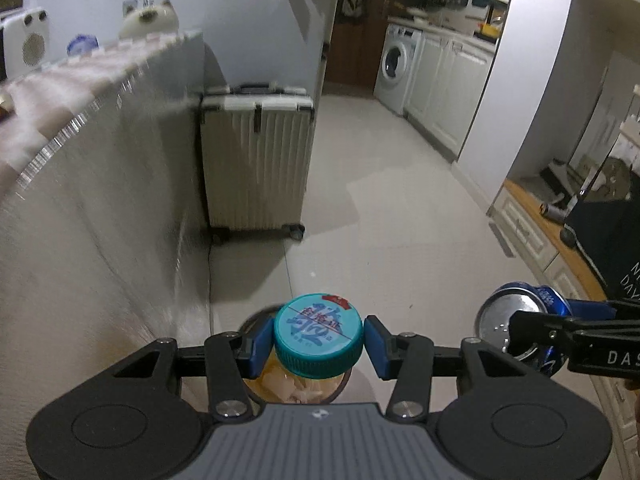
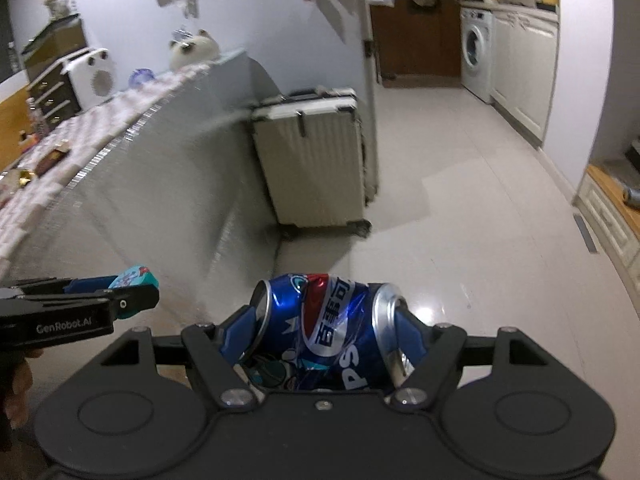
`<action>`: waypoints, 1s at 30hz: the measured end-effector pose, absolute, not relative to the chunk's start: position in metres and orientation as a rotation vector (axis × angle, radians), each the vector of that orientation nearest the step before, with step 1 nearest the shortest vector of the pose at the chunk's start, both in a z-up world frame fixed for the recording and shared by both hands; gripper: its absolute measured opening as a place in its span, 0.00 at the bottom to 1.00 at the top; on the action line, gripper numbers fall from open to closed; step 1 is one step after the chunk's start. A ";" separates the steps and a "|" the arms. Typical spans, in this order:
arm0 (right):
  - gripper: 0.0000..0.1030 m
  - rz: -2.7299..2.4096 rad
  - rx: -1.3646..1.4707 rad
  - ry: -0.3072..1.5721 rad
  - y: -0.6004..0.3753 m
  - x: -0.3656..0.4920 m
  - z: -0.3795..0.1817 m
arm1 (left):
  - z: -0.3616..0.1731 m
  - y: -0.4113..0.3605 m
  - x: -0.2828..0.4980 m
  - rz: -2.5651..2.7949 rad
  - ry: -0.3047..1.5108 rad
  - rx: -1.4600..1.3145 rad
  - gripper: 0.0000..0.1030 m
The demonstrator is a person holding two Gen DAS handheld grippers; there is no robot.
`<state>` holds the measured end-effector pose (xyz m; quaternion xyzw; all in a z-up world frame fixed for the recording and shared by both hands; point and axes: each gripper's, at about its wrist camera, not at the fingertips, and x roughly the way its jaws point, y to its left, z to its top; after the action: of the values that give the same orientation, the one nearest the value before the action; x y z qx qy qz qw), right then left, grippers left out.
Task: Collect trash
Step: 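Carry the Pepsi can and teal cap over the trash bin with both grippers, then open both grippers to drop the can and cap into the bin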
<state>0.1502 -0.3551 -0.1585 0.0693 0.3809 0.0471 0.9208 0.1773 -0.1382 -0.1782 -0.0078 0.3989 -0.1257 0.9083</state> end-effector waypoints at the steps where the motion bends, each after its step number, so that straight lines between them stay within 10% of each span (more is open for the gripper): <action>1: 0.73 0.086 0.148 0.794 -0.358 0.153 -0.165 | -0.186 -0.140 0.184 -0.256 0.838 -0.016 0.48; 30: 0.75 0.024 0.252 1.061 -0.331 0.281 -0.386 | -0.424 -0.114 0.306 -0.158 1.142 -0.072 0.48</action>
<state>0.2807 -0.3307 -0.3856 0.1198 0.5045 0.0113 0.8550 0.3056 -0.1143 -0.4236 -0.0341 0.5400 -0.0744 0.8377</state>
